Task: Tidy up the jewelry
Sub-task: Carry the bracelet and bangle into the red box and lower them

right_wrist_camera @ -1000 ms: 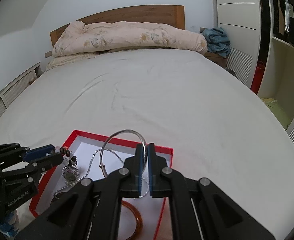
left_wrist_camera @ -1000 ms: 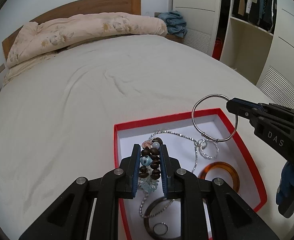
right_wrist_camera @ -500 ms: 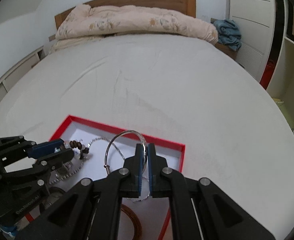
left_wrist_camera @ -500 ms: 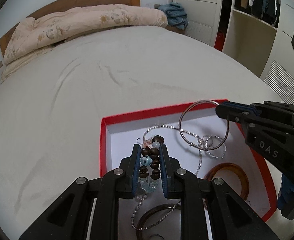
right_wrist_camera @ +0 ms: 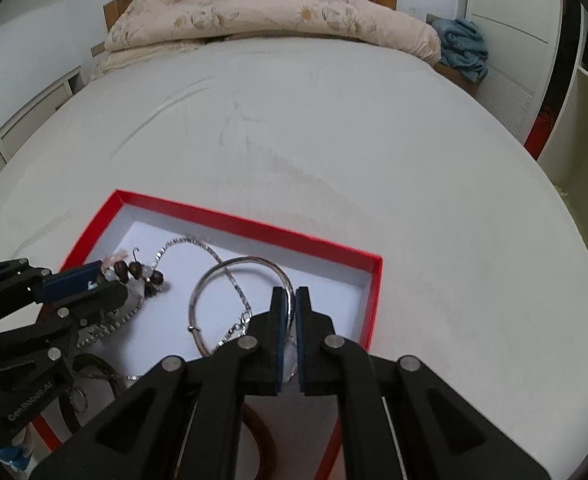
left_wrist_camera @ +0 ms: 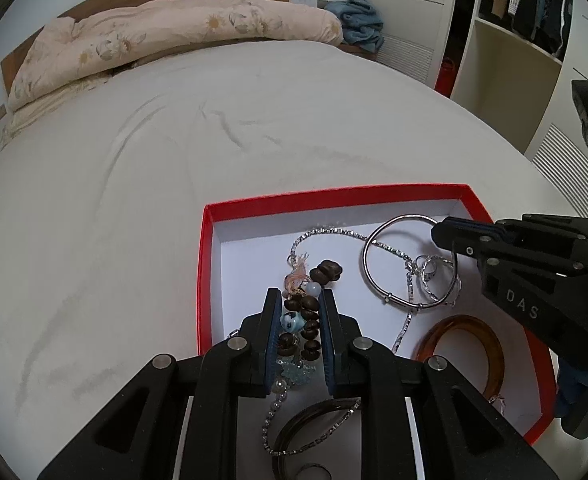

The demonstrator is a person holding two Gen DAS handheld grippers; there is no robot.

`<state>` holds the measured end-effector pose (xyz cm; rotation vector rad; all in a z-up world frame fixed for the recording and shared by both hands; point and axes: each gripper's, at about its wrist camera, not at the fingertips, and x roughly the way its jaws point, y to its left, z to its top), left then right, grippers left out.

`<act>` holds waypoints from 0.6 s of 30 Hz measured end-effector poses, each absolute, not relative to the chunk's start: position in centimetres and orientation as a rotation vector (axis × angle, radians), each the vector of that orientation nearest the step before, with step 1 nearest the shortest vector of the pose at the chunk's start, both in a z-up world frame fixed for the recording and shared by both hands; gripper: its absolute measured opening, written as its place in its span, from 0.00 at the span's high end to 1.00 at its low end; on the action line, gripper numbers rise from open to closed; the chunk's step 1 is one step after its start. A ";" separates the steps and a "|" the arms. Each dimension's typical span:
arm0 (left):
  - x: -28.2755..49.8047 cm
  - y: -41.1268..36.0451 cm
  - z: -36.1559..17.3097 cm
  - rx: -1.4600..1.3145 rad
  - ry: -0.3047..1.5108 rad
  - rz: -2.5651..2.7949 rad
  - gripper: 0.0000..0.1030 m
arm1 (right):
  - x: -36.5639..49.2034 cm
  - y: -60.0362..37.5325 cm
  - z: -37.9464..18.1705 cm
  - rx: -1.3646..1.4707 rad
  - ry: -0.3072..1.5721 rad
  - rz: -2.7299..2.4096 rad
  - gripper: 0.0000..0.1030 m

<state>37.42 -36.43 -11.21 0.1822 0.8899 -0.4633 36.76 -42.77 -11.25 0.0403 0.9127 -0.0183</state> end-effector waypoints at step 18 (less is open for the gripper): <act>38.3 -35.4 -11.8 0.163 0.933 -0.434 0.81 | 36.8 -42.3 -11.4 0.019 0.949 -0.042 0.94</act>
